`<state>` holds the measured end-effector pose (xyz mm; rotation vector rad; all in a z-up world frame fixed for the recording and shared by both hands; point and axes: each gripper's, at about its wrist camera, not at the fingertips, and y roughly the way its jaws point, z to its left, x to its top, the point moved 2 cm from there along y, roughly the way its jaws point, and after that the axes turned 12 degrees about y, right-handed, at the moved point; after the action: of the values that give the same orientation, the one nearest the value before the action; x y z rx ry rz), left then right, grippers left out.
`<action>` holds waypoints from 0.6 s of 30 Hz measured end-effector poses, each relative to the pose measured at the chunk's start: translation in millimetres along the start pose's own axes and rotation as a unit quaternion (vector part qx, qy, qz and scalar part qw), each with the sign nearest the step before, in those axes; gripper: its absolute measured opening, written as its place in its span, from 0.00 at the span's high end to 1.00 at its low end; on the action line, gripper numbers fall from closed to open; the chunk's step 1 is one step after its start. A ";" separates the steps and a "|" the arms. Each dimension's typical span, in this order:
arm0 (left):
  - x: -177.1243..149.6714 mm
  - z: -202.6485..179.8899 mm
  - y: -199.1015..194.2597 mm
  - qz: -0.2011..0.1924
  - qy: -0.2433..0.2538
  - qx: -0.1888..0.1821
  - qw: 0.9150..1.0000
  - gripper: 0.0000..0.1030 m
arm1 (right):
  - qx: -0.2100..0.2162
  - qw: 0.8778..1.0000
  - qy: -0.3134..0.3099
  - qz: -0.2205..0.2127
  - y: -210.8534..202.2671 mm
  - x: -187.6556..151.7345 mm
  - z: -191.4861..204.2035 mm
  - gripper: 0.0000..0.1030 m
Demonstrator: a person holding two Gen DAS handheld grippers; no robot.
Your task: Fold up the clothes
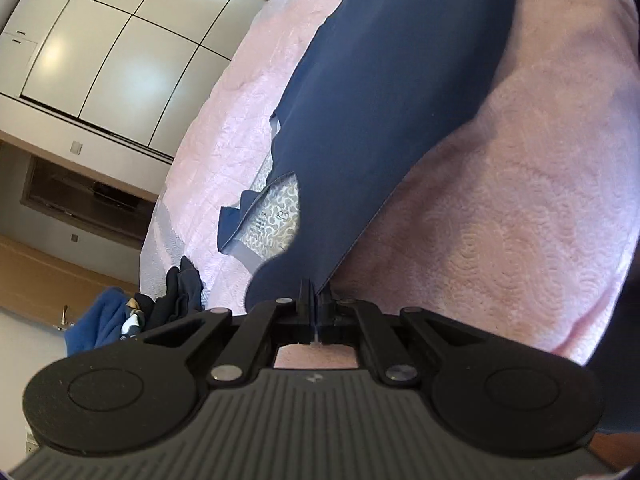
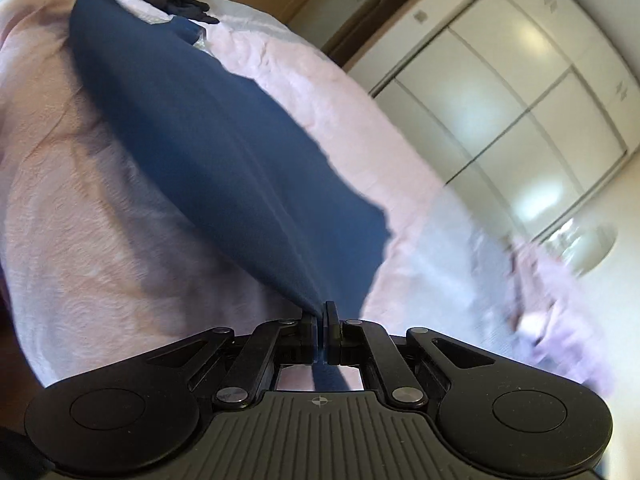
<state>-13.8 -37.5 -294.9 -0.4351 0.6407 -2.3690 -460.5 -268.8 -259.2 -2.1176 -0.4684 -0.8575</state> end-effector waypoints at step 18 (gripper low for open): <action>-13.7 -0.1 -54.0 0.007 -0.042 -0.012 0.999 0.99 | 0.014 1.000 0.009 0.012 -39.7 -18.2 11.1 1.00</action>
<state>-30.3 8.2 -267.5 -0.5359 0.6318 -2.3195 -491.5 -236.2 -256.2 -2.0844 -0.4427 -0.8520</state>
